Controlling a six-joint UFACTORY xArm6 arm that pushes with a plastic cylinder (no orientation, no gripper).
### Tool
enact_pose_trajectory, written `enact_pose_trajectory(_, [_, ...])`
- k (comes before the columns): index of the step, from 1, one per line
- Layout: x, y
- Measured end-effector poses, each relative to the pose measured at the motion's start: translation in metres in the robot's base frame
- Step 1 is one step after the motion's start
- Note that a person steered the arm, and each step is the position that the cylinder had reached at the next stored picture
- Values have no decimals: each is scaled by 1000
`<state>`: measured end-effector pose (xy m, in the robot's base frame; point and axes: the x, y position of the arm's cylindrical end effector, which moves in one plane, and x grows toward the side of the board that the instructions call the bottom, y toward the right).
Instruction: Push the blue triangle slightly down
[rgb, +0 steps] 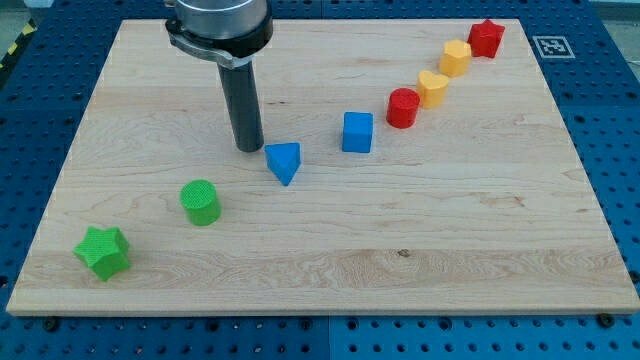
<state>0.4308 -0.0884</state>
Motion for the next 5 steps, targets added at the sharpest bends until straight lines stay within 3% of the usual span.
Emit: enact_pose_trajectory(5, [30, 25])
